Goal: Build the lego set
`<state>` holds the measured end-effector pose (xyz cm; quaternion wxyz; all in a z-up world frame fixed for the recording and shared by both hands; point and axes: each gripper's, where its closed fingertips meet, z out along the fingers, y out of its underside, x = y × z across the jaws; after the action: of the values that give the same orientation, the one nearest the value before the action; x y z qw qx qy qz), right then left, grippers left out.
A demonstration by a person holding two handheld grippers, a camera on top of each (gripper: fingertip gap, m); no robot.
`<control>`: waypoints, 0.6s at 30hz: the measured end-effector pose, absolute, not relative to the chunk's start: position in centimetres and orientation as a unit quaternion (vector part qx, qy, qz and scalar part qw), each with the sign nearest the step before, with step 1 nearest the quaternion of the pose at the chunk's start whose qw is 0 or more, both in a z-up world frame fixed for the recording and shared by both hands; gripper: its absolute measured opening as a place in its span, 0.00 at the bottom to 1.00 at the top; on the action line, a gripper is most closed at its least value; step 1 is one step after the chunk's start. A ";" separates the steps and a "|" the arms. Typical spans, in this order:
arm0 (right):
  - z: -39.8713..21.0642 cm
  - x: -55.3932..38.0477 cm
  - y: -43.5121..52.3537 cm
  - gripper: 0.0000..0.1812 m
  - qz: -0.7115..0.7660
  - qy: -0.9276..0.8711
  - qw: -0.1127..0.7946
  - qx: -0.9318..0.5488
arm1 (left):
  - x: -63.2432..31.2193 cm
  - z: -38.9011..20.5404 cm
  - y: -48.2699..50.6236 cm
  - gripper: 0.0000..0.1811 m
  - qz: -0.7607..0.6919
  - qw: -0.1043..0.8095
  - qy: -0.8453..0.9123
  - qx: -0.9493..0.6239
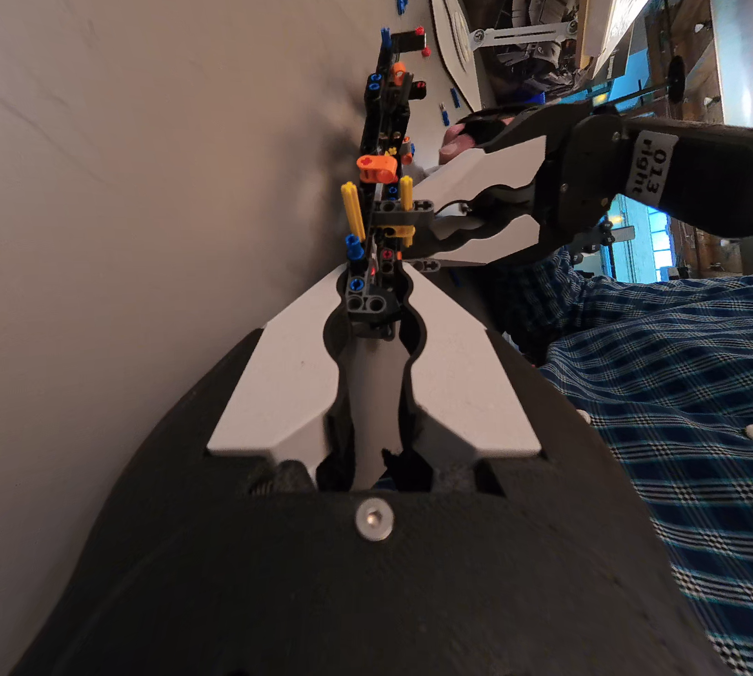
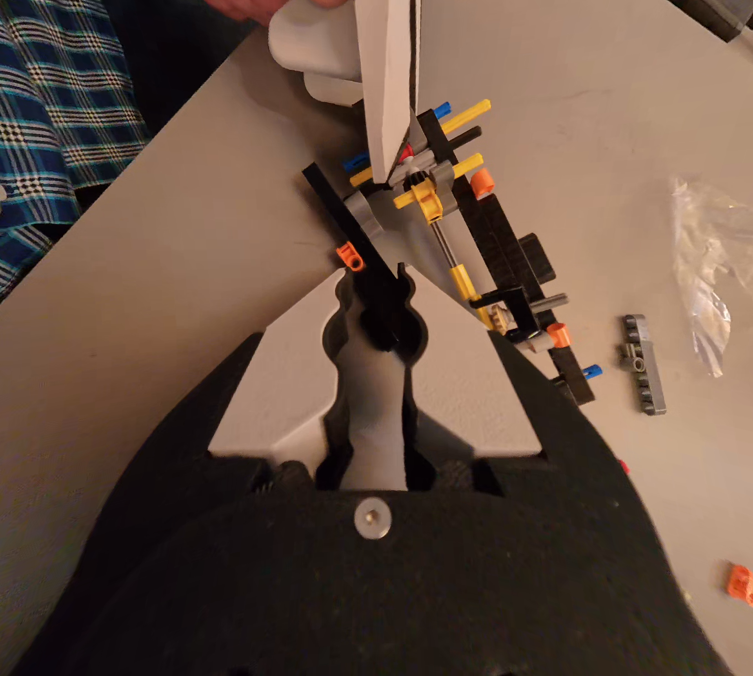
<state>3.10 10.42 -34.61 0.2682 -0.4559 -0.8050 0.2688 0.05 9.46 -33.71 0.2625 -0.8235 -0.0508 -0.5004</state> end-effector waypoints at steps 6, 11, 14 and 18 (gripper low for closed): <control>-34.2 3.5 9.3 0.17 0.258 -0.823 0.261 -0.434 | 0.2 -33.7 9.5 0.09 -0.504 0.264 -0.057 -0.821; -34.6 2.5 9.0 0.19 0.234 -0.833 0.263 -0.427 | 0.5 -33.5 9.4 0.09 -0.519 0.257 -0.064 -0.813; -34.9 2.0 8.6 0.14 0.241 -0.832 0.265 -0.424 | 0.8 -33.5 9.2 0.09 -0.524 0.253 -0.062 -0.811; -35.1 1.7 8.5 0.11 0.242 -0.827 0.279 -0.424 | 0.7 -33.4 9.2 0.09 -0.527 0.254 -0.065 -0.808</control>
<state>1.73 8.54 -35.05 0.2787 -0.4241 -0.8270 0.2419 0.73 9.23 -33.43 0.2542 -0.8082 -0.0654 -0.5272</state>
